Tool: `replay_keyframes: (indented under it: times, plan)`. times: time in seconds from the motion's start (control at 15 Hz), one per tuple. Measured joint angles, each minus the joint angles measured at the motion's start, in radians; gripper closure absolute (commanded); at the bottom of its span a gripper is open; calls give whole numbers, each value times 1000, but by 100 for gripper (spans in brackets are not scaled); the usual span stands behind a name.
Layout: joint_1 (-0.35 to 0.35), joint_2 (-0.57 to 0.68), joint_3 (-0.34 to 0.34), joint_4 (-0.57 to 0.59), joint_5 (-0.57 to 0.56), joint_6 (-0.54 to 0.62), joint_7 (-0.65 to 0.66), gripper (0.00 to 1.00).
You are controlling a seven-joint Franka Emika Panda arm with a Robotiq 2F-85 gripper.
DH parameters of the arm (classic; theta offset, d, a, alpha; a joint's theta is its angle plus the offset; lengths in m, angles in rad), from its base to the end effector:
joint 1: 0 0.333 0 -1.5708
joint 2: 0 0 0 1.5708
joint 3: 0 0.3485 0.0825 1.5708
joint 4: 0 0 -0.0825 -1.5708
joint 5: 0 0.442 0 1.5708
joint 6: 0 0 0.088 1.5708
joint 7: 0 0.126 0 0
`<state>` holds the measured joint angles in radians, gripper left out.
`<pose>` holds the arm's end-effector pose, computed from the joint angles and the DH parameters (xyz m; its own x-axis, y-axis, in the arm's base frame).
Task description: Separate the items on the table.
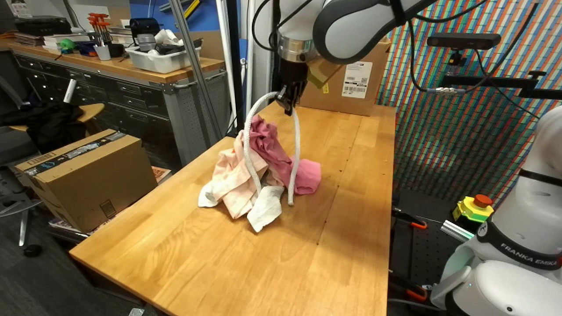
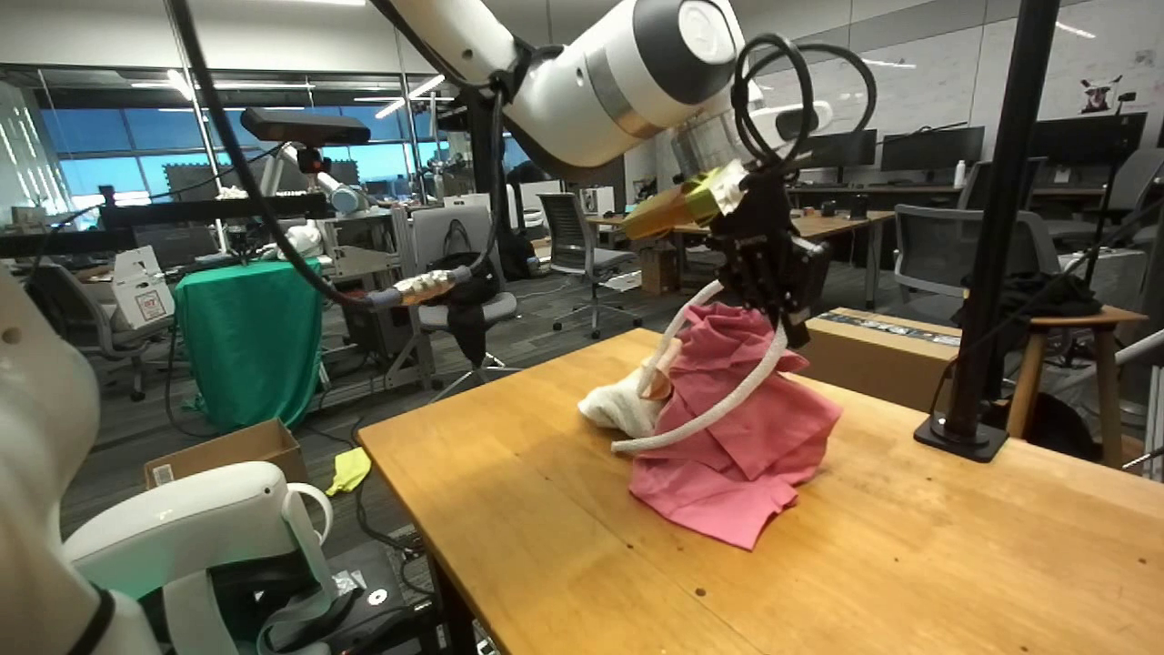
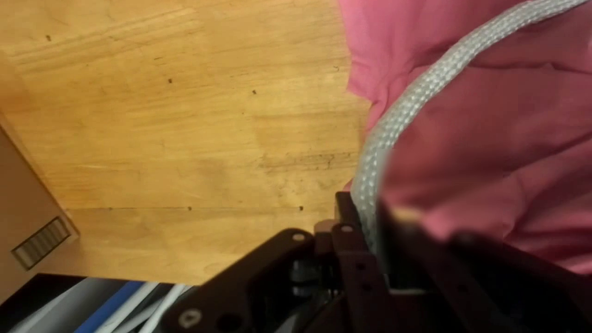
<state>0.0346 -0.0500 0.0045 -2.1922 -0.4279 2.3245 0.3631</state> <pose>0.5924 0.0100 0.4100 0.9693 -0.0198 0.2449 -0.0904 -0.9556 0.2805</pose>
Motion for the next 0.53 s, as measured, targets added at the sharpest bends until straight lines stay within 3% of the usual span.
replay_keyframes:
  times: [0.53]
  plan:
    - [-77,-293,45,-26,-132,-100,201,95]
